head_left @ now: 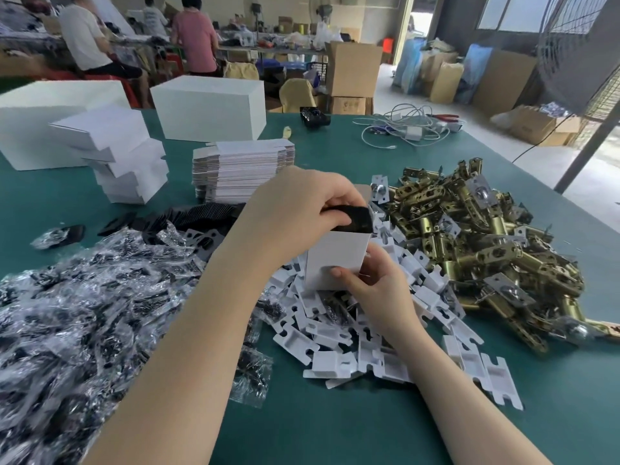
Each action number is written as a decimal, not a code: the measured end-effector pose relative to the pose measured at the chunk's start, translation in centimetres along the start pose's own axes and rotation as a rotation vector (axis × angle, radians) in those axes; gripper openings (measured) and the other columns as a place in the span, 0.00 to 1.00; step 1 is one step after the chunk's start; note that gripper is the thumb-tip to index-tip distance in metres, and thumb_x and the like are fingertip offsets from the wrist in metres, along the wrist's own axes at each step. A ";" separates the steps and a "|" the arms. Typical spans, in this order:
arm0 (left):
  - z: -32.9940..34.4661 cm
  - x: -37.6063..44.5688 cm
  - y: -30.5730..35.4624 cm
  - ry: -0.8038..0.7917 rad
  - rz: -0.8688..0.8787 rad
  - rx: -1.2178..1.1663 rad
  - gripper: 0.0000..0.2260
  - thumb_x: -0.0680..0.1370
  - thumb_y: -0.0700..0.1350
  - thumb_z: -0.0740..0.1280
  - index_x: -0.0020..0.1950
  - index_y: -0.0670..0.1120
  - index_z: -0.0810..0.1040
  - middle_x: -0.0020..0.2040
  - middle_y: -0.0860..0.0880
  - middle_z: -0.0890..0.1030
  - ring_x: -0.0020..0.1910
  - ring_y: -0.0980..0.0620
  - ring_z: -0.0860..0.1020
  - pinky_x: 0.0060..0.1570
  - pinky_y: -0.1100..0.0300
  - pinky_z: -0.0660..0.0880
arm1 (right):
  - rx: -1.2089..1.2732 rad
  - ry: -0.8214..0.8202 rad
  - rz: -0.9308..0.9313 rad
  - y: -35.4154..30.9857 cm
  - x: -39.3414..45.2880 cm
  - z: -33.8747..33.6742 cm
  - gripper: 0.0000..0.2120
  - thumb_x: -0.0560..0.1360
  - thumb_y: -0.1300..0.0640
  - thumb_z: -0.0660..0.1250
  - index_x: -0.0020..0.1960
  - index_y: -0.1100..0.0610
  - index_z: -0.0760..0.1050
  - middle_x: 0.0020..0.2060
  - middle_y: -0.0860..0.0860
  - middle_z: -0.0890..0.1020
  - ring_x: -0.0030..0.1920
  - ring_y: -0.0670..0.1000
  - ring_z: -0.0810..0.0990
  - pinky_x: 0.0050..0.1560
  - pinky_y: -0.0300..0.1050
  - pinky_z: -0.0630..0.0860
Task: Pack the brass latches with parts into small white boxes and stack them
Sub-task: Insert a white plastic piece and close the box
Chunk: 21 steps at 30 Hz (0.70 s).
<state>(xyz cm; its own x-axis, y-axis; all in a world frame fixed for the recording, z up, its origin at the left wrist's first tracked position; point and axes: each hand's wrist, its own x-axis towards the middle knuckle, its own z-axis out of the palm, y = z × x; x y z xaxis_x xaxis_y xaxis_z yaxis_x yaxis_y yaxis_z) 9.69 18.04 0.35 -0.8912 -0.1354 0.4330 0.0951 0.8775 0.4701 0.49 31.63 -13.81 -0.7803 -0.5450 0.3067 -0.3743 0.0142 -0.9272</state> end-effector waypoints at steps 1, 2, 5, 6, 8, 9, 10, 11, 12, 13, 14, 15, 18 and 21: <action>-0.1 0.0 0.0 -0.015 0.002 0.033 0.12 0.77 0.42 0.72 0.58 0.56 0.84 0.52 0.57 0.85 0.53 0.57 0.81 0.55 0.52 0.78 | 0.000 0.000 0.000 0.0 0.0 0.0 0.19 0.73 0.52 0.74 0.59 0.36 0.75 0.48 0.42 0.85 0.50 0.43 0.83 0.50 0.47 0.81; -0.3 -0.1 0.0 -0.025 0.002 0.069 0.12 0.78 0.43 0.71 0.59 0.57 0.84 0.54 0.57 0.85 0.54 0.56 0.81 0.56 0.52 0.78 | 0.003 -0.002 0.001 0.0 0.0 0.0 0.19 0.73 0.52 0.74 0.59 0.35 0.75 0.48 0.41 0.85 0.50 0.43 0.83 0.50 0.46 0.81; -0.6 -0.1 0.1 -0.069 -0.015 0.160 0.13 0.80 0.45 0.69 0.61 0.59 0.82 0.58 0.58 0.84 0.58 0.56 0.79 0.59 0.53 0.75 | 0.015 -0.006 0.011 0.1 0.0 -0.1 0.20 0.72 0.52 0.75 0.61 0.39 0.75 0.49 0.41 0.85 0.50 0.43 0.83 0.51 0.46 0.81; -0.6 -0.2 0.1 -0.089 -0.021 0.174 0.13 0.80 0.46 0.68 0.62 0.60 0.82 0.59 0.59 0.83 0.59 0.57 0.78 0.61 0.54 0.74 | 0.015 -0.009 0.012 0.1 -0.1 -0.1 0.20 0.72 0.51 0.75 0.61 0.40 0.75 0.49 0.41 0.85 0.50 0.43 0.83 0.51 0.46 0.81; -0.5 -0.2 0.3 -0.119 -0.020 0.191 0.13 0.81 0.46 0.67 0.62 0.60 0.82 0.59 0.60 0.83 0.59 0.58 0.78 0.60 0.57 0.72 | 0.014 -0.019 0.008 0.0 -0.1 -0.1 0.20 0.71 0.49 0.75 0.61 0.40 0.75 0.49 0.41 0.85 0.51 0.43 0.83 0.51 0.45 0.80; -0.5 -0.2 0.4 -0.129 -0.014 0.190 0.13 0.81 0.46 0.67 0.62 0.60 0.82 0.58 0.60 0.83 0.58 0.59 0.78 0.58 0.60 0.72 | 0.015 -0.022 0.009 -0.1 -0.1 -0.1 0.21 0.70 0.46 0.74 0.61 0.39 0.75 0.49 0.41 0.85 0.51 0.43 0.83 0.51 0.45 0.80; -0.5 -0.1 0.5 -0.136 -0.011 0.174 0.13 0.81 0.45 0.67 0.61 0.59 0.82 0.57 0.60 0.83 0.56 0.60 0.78 0.55 0.63 0.72 | 0.014 -0.021 0.009 -0.1 -0.1 0.0 0.21 0.69 0.44 0.74 0.61 0.39 0.75 0.49 0.41 0.85 0.51 0.43 0.83 0.51 0.45 0.80; -0.6 0.1 0.6 -0.145 -0.010 0.151 0.12 0.80 0.44 0.68 0.61 0.59 0.82 0.56 0.59 0.84 0.54 0.61 0.79 0.51 0.67 0.72 | 0.014 -0.020 0.006 -0.2 -0.1 0.0 0.21 0.68 0.42 0.73 0.60 0.37 0.75 0.49 0.41 0.85 0.51 0.42 0.83 0.51 0.44 0.80; -0.7 0.4 0.7 -0.162 -0.009 0.139 0.12 0.80 0.44 0.68 0.60 0.58 0.83 0.54 0.59 0.84 0.52 0.61 0.79 0.48 0.70 0.71 | 0.015 -0.020 0.002 -0.3 -0.1 0.0 0.20 0.67 0.41 0.73 0.58 0.35 0.75 0.49 0.40 0.85 0.50 0.42 0.83 0.50 0.43 0.80; -0.8 0.6 0.9 -0.186 -0.005 0.143 0.12 0.80 0.44 0.68 0.60 0.58 0.83 0.53 0.58 0.85 0.50 0.61 0.79 0.46 0.71 0.71 | 0.018 -0.021 -0.004 -0.4 -0.2 0.0 0.19 0.67 0.41 0.73 0.57 0.33 0.75 0.48 0.40 0.85 0.50 0.42 0.83 0.49 0.40 0.80; -1.0 0.9 1.0 -0.211 0.000 0.152 0.12 0.80 0.44 0.68 0.59 0.58 0.83 0.51 0.58 0.85 0.48 0.61 0.80 0.45 0.72 0.71 | 0.020 -0.023 -0.011 -0.5 -0.2 0.0 0.19 0.67 0.41 0.73 0.56 0.32 0.75 0.48 0.39 0.85 0.50 0.41 0.83 0.48 0.38 0.80; -1.2 1.1 1.1 -0.229 0.003 0.150 0.12 0.80 0.44 0.68 0.58 0.58 0.83 0.50 0.58 0.85 0.46 0.62 0.80 0.44 0.73 0.71 | 0.023 -0.023 -0.015 -0.5 -0.2 0.0 0.18 0.67 0.42 0.73 0.55 0.31 0.75 0.48 0.39 0.85 0.50 0.41 0.83 0.47 0.35 0.79; -1.8 1.6 1.0 -0.214 0.011 0.104 0.11 0.79 0.43 0.70 0.56 0.57 0.84 0.42 0.61 0.82 0.39 0.72 0.77 0.40 0.79 0.70 | 0.025 -0.022 -0.009 -0.4 -0.1 0.0 0.18 0.70 0.47 0.75 0.55 0.31 0.75 0.48 0.39 0.85 0.50 0.40 0.83 0.47 0.34 0.78; -1.9 2.1 1.0 -0.271 0.007 0.144 0.11 0.79 0.42 0.70 0.56 0.57 0.85 0.43 0.62 0.83 0.38 0.72 0.77 0.40 0.78 0.71 | 0.021 -0.018 -0.007 -0.2 0.0 0.0 0.20 0.71 0.50 0.75 0.56 0.30 0.75 0.49 0.39 0.85 0.50 0.41 0.83 0.47 0.35 0.79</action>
<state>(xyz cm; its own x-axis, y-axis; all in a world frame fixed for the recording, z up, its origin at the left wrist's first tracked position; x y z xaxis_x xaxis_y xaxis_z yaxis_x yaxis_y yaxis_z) 8.77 17.74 3.11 -0.9785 -0.0185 0.2054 0.0549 0.9367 0.3459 0.57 31.64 -13.61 -0.7686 -0.5597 0.3100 -0.3693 -0.0076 -0.9293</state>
